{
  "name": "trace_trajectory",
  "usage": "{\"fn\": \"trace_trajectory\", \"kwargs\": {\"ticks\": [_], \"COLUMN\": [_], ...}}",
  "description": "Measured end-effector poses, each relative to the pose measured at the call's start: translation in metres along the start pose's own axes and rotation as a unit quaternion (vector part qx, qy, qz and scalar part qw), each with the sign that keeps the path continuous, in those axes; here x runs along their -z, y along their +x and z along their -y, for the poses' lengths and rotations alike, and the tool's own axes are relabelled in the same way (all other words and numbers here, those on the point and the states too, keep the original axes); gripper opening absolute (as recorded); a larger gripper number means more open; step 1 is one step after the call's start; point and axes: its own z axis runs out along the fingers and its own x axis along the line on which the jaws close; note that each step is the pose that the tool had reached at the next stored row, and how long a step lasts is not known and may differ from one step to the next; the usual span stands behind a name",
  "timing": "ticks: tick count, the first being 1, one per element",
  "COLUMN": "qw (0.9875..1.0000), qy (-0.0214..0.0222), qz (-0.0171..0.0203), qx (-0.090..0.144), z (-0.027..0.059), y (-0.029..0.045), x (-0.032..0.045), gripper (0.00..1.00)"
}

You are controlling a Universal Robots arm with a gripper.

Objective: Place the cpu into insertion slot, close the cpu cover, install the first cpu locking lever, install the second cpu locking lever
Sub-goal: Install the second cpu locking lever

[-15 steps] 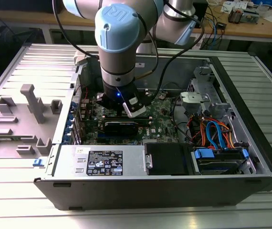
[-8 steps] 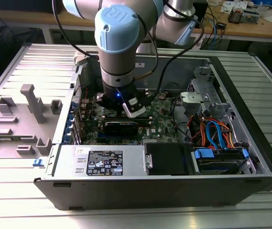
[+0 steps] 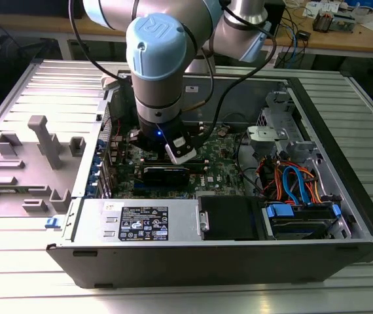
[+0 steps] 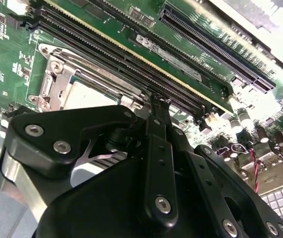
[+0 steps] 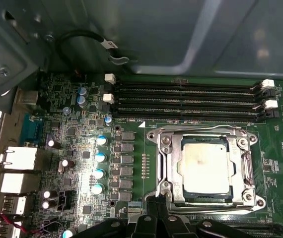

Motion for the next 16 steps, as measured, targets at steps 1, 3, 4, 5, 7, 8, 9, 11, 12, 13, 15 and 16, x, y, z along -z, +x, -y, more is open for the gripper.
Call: {"fn": "trace_trajectory", "kwargs": {"ticks": [1,3,4,5,7,8,9,11,12,13,15,16], "qw": [1.0000,1.0000,1.0000,1.0000,1.0000,1.0000,1.0000,1.0000,1.0000,1.0000,1.0000,1.0000], "qy": [-0.0007,-0.0010,-0.0013,-0.0015,-0.0019,-0.0021,-0.0025,-0.0039,-0.0049,-0.0055,-0.0065,-0.0065], "qz": [0.0001,0.0000,0.0001,0.0001,0.0001,0.0001,0.0000,0.0001,0.0002,0.0002,0.0003,0.0003], "qx": [0.000,0.000,0.000,0.000,0.000,0.000,0.000,0.000,0.000,0.000,0.000,0.000], "z": [0.0000,-0.0002,-0.0004,-0.0006,-0.0009,-0.0010,-0.0011,-0.0012,-0.0013,-0.0013,-0.0014,-0.0015], "y": [0.0000,0.0002,0.0004,0.0004,0.0006,0.0007,0.0008,0.0011,0.0013,0.0014,0.0017,0.0019], "x": [-0.0003,-0.0009,-0.0015,-0.0017,-0.0021,-0.0022,-0.0024,-0.0030,-0.0035,-0.0037,-0.0044,-0.0045], "gripper": [0.11,0.11,0.11,0.11,0.11,0.11,0.11,0.11,0.11,0.11,0.11,0.11]}}
